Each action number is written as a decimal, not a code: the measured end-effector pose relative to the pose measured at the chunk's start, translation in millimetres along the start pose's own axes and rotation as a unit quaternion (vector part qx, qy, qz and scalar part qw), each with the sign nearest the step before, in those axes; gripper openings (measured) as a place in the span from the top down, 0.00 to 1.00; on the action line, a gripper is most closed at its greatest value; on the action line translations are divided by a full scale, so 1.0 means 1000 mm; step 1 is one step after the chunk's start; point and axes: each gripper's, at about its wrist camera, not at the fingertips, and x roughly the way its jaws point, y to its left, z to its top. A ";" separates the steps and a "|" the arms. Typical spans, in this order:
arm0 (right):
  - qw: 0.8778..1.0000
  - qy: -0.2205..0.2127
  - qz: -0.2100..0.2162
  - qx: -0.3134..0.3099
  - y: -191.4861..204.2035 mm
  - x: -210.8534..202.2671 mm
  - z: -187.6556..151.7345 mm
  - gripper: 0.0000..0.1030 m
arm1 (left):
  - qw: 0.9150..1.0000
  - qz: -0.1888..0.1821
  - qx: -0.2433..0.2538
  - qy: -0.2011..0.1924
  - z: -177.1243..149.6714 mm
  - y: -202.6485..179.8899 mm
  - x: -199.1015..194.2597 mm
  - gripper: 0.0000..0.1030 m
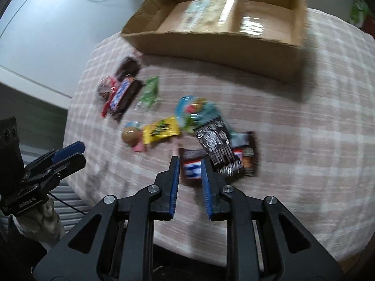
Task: Organize snacks
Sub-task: 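Move the right tool to the Snickers bar while the left tool withdraws, then grasp the Snickers bar with the right tool while the left tool grasps the chocolate ball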
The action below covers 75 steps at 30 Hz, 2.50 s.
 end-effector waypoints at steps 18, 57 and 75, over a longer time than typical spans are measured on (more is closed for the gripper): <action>0.999 0.009 -0.003 0.051 -0.022 -0.002 -0.006 0.70 | 0.999 0.010 0.034 0.024 0.005 -0.006 0.025 0.58; 0.993 0.090 0.033 -0.069 -0.010 0.025 0.042 0.69 | 0.997 0.012 0.061 0.055 0.016 -0.013 0.054 0.58; 0.980 0.094 -0.034 -0.174 0.027 0.032 -0.011 0.44 | 0.993 0.043 0.090 0.064 0.030 -0.025 0.068 0.57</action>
